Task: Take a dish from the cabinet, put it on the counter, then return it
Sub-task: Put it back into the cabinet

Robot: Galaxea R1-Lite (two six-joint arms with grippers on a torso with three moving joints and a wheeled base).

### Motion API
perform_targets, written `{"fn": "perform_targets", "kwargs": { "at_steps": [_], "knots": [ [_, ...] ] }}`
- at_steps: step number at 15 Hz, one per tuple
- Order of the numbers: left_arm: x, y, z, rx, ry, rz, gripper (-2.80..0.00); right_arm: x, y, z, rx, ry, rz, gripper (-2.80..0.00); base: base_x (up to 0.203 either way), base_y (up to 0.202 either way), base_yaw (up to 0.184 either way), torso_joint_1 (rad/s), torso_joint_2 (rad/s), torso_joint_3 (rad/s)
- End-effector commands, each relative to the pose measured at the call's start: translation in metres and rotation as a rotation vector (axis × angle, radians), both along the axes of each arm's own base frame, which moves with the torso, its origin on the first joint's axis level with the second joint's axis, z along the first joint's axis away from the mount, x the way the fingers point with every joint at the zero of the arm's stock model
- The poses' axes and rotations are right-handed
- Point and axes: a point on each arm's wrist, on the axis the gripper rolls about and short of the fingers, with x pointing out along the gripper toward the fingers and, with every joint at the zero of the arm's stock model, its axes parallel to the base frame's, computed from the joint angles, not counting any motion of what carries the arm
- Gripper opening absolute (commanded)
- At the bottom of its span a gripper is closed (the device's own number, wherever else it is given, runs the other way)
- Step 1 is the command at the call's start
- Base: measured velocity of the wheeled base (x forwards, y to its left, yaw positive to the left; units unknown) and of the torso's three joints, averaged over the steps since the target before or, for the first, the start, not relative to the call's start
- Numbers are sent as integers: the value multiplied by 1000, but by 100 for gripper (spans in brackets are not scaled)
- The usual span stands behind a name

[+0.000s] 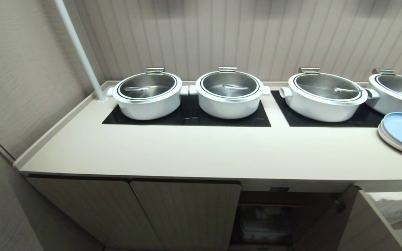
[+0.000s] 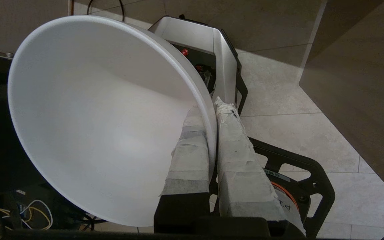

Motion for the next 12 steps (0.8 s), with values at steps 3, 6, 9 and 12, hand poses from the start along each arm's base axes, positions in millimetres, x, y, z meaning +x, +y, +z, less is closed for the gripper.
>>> {"fn": "perform_targets", "kwargs": {
  "at_steps": [3, 6, 9, 12],
  "knots": [
    [0, 0, 0, -1, 0, 0, -280, 0, 0, 0, -1, 2, 0, -280, 0, 0, 0, -53, 117, 61],
    [0, 0, 0, -1, 0, 0, -280, -1, 0, 0, 0, 1, 0, -280, 0, 0, 0, -57, 126, 65],
    [0, 0, 0, -1, -1, 0, -280, -3, -1, 0, 1, -3, 0, -280, 0, 0, 0, -63, 142, 71],
    [0, 0, 0, -1, -1, 0, -280, -5, -2, 0, 7, -12, -1, -280, 0, 0, 0, -69, 145, 76]
  ]
}}
